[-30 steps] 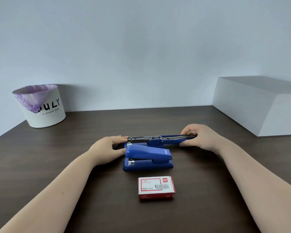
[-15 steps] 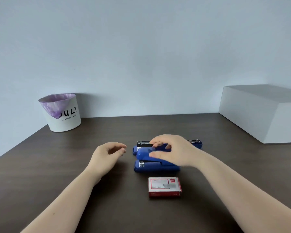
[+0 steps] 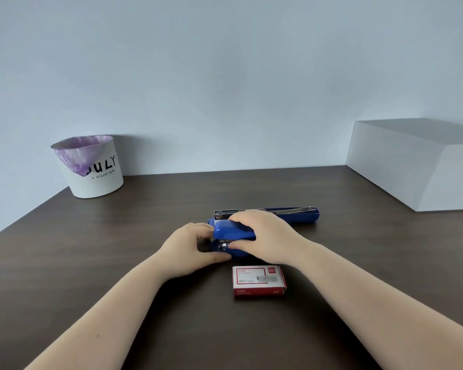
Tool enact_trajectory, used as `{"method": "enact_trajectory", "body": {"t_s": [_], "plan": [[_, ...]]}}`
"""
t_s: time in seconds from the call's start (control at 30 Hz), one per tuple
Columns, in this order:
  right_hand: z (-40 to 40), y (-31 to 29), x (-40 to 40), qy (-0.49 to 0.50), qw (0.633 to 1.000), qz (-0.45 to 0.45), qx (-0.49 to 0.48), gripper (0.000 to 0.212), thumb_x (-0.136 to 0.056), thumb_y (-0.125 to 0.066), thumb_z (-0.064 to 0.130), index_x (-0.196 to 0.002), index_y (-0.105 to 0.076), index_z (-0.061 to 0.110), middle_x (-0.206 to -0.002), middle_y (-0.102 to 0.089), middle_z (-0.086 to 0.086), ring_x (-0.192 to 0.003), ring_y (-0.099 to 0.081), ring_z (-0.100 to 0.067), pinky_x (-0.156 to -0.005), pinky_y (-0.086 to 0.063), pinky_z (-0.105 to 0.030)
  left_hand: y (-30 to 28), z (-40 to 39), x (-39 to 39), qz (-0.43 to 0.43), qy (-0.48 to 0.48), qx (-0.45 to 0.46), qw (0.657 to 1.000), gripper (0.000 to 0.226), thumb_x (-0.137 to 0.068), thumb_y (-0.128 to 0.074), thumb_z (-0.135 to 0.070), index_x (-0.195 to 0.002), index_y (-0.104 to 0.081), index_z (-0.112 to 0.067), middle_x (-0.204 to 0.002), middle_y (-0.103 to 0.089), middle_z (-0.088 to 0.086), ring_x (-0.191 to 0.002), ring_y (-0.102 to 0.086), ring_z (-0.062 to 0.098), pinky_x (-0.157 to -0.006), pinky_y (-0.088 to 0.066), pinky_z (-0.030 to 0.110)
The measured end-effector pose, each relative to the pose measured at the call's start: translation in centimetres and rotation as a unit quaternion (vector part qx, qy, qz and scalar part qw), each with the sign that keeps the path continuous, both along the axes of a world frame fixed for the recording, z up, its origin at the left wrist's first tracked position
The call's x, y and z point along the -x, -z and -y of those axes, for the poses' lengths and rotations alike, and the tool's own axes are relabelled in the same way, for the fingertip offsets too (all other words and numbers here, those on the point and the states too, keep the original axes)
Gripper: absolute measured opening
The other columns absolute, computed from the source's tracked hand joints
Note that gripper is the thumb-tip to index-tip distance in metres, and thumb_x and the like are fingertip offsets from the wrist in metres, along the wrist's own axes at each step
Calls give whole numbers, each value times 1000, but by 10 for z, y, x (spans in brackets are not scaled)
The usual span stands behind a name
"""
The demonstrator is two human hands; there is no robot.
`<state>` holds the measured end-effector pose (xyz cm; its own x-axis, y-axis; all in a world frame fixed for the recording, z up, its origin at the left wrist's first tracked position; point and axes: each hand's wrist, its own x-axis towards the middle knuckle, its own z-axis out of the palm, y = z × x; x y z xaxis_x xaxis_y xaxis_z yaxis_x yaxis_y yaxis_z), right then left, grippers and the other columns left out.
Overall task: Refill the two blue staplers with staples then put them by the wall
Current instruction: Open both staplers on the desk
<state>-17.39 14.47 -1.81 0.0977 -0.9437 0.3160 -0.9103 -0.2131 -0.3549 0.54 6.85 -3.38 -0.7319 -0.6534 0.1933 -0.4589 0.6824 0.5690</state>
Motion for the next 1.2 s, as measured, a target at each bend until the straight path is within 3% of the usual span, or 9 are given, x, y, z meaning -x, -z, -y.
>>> {"method": "enact_trajectory", "body": {"t_s": [0.23, 0.37, 0.5, 0.63, 0.73, 0.83, 0.97, 1.07, 1.2], "plan": [[1, 3, -1, -13, 1000, 9, 9, 34, -85, -62, 35, -114, -56, 18, -108, -62, 3, -96, -54, -14, -85, -44, -31, 0, 3, 4, -25, -7, 6, 1000, 29, -69, -79, -33, -72, -62, -56, -88, -63, -7, -87, -58, 13, -79, -45, 16], [-1, -5, 2, 5, 995, 94, 37, 24, -85, -64, 30, -101, -57, 14, -90, -59, 2, -80, -52, -14, -68, -39, -22, 3, 6, 5, -17, -36, 6, 999, 21, -67, -80, -35, -81, -68, -26, -84, -58, -6, -80, -55, 13, -73, -41, 16], [-8, -16, 10, 22, 980, 195, 39, 27, -83, -67, 29, -105, -53, 20, -96, -59, 8, -87, -56, -11, -72, -40, -11, 4, 8, 5, -13, -36, 11, 999, 22, -66, -80, -37, -71, -60, -33, -87, -60, -6, -82, -57, 10, -72, -40, 11], [-10, -22, 25, 18, 959, 282, 28, 29, -81, -70, 22, -103, -52, 23, -103, -62, 1, -99, -60, -18, -91, -49, -34, 6, 9, 4, -20, -34, 21, 999, 27, -66, -81, -37, -66, -54, -40, -80, -56, -12, -76, -53, 1, -69, -37, 6], [-17, -32, 45, -30, 932, 362, 11, 41, -80, -70, 5, -106, -48, 28, -96, -60, -6, -95, -64, -26, -91, -51, -33, 7, 10, 3, -26, -33, 25, 999, 28, -66, -81, -36, -66, -53, -39, -79, -55, -12, -75, -54, 5, -70, -38, 11], [-27, -42, 71, -33, 950, 311, 1, 38, -77, -71, 3, -100, -57, 29, -90, -60, -7, -84, -64, -16, -79, -49, -23, 8, 11, 4, -27, -30, 20, 999, 22, -66, -81, -36, -73, -60, -31, -85, -60, -5, -83, -58, 12, -76, -43, 18], [-34, -44, 99, 22, 968, 248, -17, 19, -67, -81, 12, -76, -65, 17, -88, -69, -9, -80, -63, -23, -79, -49, -36, 8, 12, 3, -26, -32, 9, 999, 29, -66, -81, -35, -82, -66, -15, -92, -63, 1, -90, -60, 18, -83, -46, 27], [-38, -38, 111, 35, 971, 218, -86, 16, -67, -82, 10, -76, -71, 16, -80, -74, -3, -74, -65, -14, -77, -50, -34, 7, 10, 2, -25, -32, 2, 999, 29, -66, -80, -36, -80, -65, -15, -90, -62, -2, -90, -60, 16, -84, -46, 26], [-37, -28, 112, 58, 969, 160, -182, 20, -66, -83, 16, -82, -74, 24, -88, -76, 4, -88, -69, -15, -89, -51, -30, 8, 11, 1, -24, -36, -5, 999, 26, -66, -81, -35, -77, -64, -18, -87, -61, -8, -88, -59, 11, -77, -43, 17]]}}
